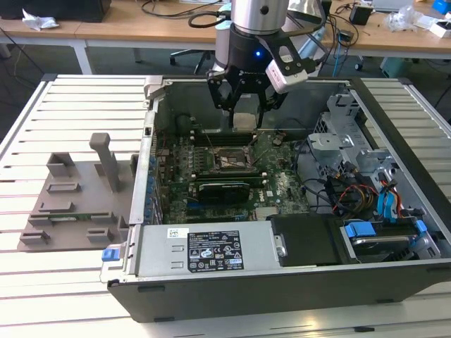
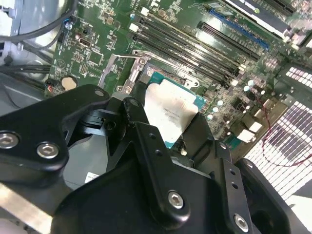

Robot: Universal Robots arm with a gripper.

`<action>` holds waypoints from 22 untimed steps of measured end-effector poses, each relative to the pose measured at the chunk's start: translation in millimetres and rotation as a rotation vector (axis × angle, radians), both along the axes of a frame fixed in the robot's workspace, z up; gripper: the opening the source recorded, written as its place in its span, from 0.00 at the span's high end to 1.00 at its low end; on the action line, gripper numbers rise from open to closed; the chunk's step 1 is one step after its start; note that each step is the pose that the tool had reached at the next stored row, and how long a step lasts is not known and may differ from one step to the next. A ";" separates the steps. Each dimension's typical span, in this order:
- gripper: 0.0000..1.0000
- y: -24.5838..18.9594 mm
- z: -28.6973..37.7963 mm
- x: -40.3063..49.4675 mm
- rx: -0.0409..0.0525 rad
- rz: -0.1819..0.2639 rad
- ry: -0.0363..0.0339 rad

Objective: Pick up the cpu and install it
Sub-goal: 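Place the cpu into insertion slot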

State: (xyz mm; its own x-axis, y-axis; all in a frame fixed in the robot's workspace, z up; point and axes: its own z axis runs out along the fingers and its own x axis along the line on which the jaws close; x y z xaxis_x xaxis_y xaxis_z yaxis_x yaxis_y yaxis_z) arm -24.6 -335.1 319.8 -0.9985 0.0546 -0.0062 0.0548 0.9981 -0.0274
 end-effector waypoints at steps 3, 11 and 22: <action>0.45 0.0 -0.2 0.0 0.0000 -0.098 0.0001; 0.45 0.0 -0.5 0.0 -0.0001 -0.226 0.0001; 0.45 0.0 -0.8 0.0 0.0000 -0.395 0.0001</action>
State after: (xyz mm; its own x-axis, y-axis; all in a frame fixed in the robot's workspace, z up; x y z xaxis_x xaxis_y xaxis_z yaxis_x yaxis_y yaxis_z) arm -24.6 -335.1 319.0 -0.9006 0.4345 -0.0062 0.4345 0.9003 -0.0274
